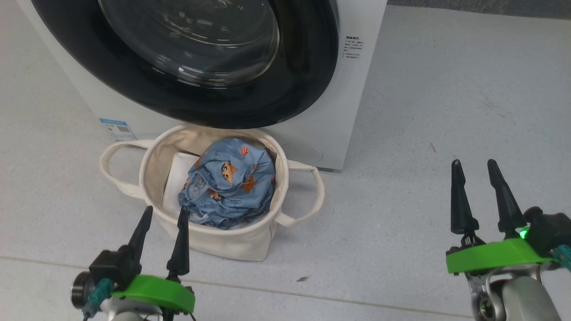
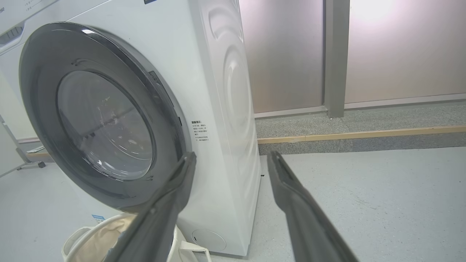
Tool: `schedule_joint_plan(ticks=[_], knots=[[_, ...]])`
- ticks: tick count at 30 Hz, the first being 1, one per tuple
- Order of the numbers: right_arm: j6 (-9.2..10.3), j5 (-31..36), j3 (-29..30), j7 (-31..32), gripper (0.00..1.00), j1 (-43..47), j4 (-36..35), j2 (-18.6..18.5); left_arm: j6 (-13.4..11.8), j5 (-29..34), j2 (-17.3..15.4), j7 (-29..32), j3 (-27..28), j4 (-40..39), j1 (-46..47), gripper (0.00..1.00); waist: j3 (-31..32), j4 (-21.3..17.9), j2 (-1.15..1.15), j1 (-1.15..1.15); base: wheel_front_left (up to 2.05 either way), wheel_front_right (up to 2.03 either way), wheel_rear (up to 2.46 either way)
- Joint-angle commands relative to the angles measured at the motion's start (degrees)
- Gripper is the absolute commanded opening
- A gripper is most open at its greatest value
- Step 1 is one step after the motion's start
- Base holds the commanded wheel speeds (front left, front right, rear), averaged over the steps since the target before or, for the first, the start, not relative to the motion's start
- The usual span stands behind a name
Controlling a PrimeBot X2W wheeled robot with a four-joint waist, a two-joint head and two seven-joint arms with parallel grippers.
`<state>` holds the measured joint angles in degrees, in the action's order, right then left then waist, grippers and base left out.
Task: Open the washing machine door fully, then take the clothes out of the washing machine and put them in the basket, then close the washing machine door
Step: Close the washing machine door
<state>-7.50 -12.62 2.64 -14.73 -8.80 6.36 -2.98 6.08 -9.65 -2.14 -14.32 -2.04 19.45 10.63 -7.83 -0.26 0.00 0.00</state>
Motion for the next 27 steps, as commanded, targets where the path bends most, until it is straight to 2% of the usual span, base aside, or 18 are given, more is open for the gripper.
schedule_joint_plan(ticks=[1, 27], knots=[[0.01, 0.16, -1.64, -0.27, 1.0, 0.05, -1.55, 0.1, -0.11, 0.66, -0.76, -0.68, 2.18, -1.5, 0.43, 1.0, 0.04, 0.06, 0.0, 0.0, 0.0, 0.0, 0.0], [0.01, -0.16, -1.93, -0.27, 1.0, -1.06, -1.78, 0.1, -1.32, 1.32, -0.74, -0.68, 3.05, -1.68, 0.94, 1.0, -1.68, 0.25, 0.0, 0.0, 0.0, 0.0, 0.0]])
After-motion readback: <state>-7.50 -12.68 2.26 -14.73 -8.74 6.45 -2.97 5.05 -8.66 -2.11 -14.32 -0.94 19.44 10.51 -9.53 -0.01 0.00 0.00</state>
